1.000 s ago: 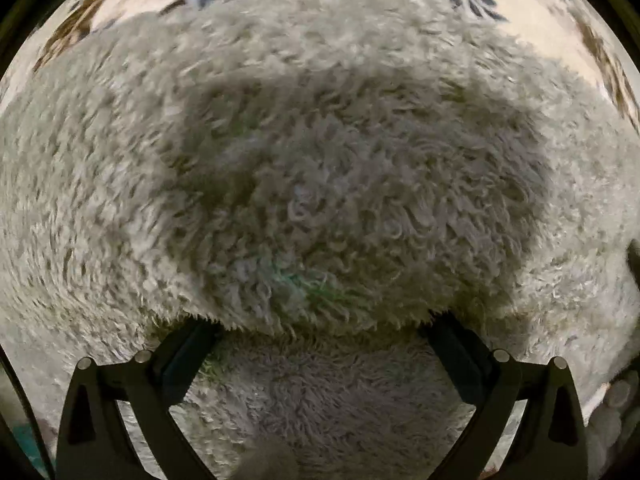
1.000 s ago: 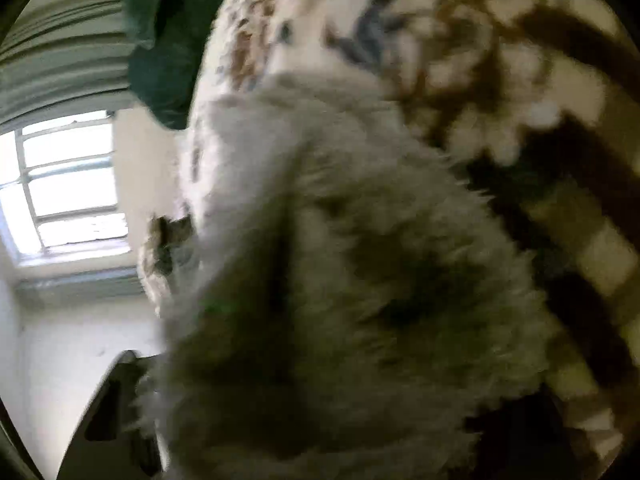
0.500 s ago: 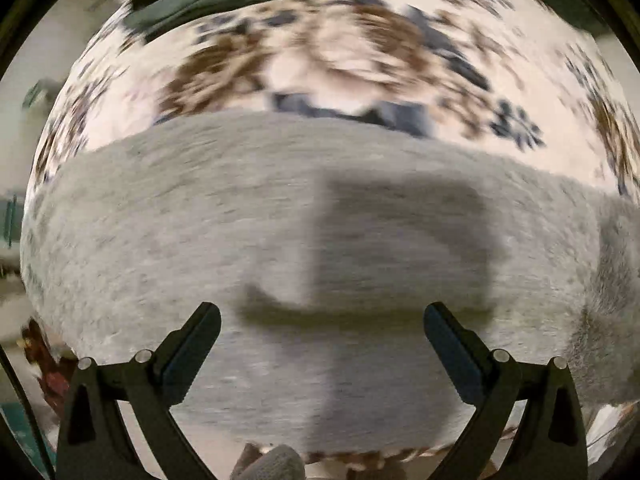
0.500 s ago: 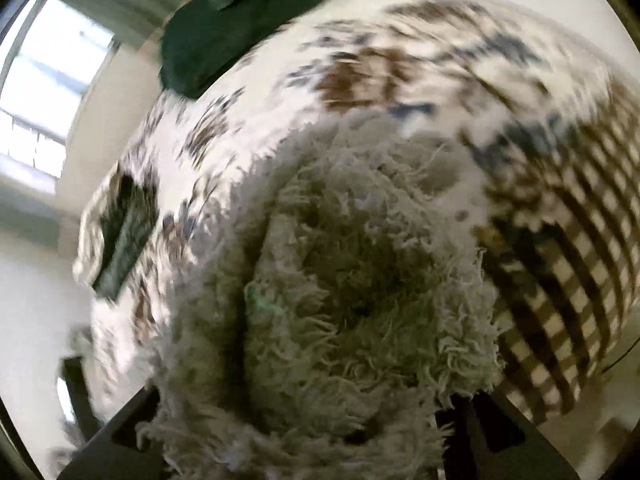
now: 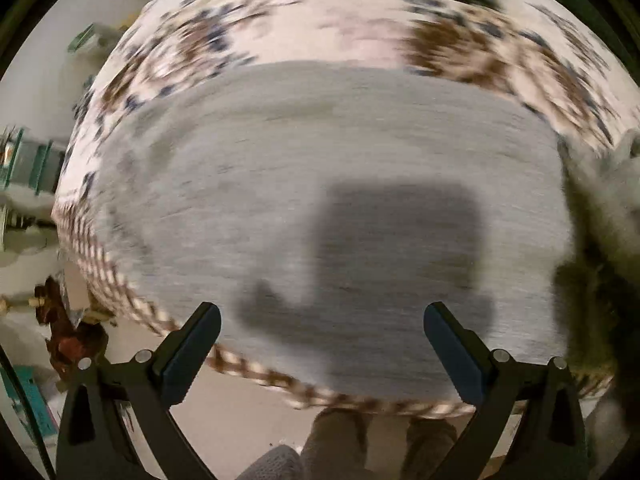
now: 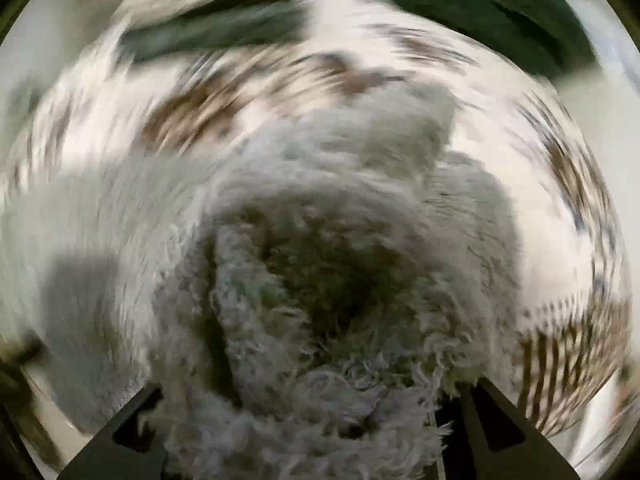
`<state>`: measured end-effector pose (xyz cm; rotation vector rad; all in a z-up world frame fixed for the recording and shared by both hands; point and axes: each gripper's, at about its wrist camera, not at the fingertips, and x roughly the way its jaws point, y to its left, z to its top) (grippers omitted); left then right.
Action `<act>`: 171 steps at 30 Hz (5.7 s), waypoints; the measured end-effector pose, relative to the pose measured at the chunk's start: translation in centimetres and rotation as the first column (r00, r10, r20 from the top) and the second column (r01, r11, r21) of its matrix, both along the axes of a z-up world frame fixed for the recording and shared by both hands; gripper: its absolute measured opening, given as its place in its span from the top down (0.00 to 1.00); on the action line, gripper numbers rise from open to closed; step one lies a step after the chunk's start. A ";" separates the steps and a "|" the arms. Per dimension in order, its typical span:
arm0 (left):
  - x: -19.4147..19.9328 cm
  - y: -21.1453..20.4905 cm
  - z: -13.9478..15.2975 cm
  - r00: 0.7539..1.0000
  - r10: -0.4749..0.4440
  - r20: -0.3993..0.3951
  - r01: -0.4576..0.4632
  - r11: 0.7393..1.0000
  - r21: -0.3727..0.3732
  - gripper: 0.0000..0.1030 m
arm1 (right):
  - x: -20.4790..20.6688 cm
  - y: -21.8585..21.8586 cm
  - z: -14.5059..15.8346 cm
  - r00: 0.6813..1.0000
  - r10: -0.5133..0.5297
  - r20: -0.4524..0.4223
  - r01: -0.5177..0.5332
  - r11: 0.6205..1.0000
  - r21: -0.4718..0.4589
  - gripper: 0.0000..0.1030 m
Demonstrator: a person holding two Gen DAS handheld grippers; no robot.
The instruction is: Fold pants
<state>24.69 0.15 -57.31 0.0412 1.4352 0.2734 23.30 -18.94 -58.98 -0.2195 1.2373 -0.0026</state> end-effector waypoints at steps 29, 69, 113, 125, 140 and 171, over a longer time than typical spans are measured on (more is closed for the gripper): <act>7.1 -14.9 -3.7 0.914 -0.405 0.007 0.376 0.840 -0.391 0.86 | -1.7 -17.8 1.6 0.848 -0.402 -0.346 0.505 0.811 0.294 0.20; -5.6 28.1 -9.4 0.444 0.896 -0.020 -0.610 0.286 -0.739 0.04 | 7.9 5.8 -1.4 0.919 -0.205 -0.337 0.292 0.928 0.232 0.20; 2.6 -22.8 7.1 0.865 -0.267 0.424 0.417 0.853 -0.314 0.88 | -0.6 -22.1 2.5 0.867 -0.400 -0.297 0.470 0.855 0.221 0.20; 0.6 -18.0 10.8 0.938 -0.101 0.333 0.276 0.797 -0.537 0.08 | -1.2 -22.5 3.8 0.855 -0.369 -0.364 0.503 0.761 0.410 0.21; -4.3 -0.5 10.0 0.940 0.195 0.281 -0.158 0.976 -0.148 0.08 | -1.0 -2.6 -2.2 0.763 -0.044 -0.644 0.522 0.630 0.576 0.47; -2.3 -4.2 7.7 0.967 0.137 0.215 -0.068 0.952 -0.299 0.08 | 1.2 -10.7 2.5 0.802 -0.202 -0.563 0.569 0.545 0.615 0.26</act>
